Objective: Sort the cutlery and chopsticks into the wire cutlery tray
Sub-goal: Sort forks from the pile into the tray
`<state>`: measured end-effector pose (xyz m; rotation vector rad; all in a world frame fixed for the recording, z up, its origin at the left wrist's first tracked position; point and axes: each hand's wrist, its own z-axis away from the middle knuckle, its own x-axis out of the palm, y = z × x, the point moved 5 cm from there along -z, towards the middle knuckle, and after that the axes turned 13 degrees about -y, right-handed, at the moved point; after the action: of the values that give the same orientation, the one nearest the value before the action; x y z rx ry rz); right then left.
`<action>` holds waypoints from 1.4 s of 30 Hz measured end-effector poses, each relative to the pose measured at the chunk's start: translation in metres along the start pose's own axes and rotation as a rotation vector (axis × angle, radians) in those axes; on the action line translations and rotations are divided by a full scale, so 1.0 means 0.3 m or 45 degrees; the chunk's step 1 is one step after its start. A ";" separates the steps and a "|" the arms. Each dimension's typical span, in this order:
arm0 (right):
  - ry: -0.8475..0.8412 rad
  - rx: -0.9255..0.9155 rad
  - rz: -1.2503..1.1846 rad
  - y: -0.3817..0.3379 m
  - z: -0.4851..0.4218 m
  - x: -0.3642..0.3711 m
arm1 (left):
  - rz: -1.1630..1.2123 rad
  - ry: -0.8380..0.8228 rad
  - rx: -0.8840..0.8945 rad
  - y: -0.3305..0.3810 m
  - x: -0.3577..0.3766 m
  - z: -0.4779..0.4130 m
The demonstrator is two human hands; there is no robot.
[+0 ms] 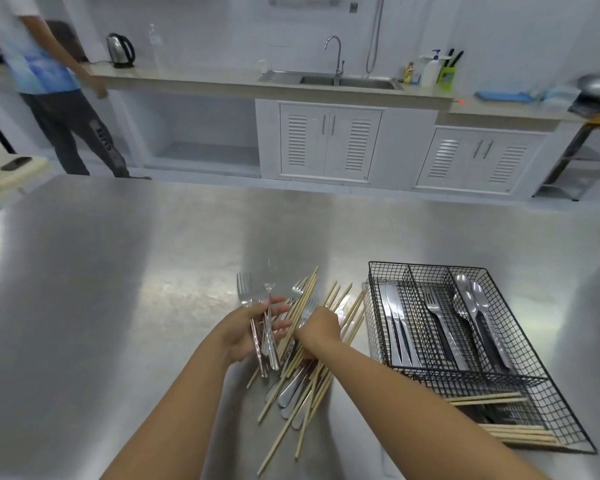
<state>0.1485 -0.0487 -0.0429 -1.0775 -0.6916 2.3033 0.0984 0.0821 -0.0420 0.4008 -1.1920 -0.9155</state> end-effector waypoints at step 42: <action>-0.430 0.055 -0.878 0.083 -0.017 -0.055 | -1.506 0.710 -0.072 0.025 0.014 -0.073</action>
<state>0.1562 -0.0763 -0.0526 -0.3331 -0.9553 1.8779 0.1219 0.0792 -0.0420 1.2858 -0.3205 -1.6742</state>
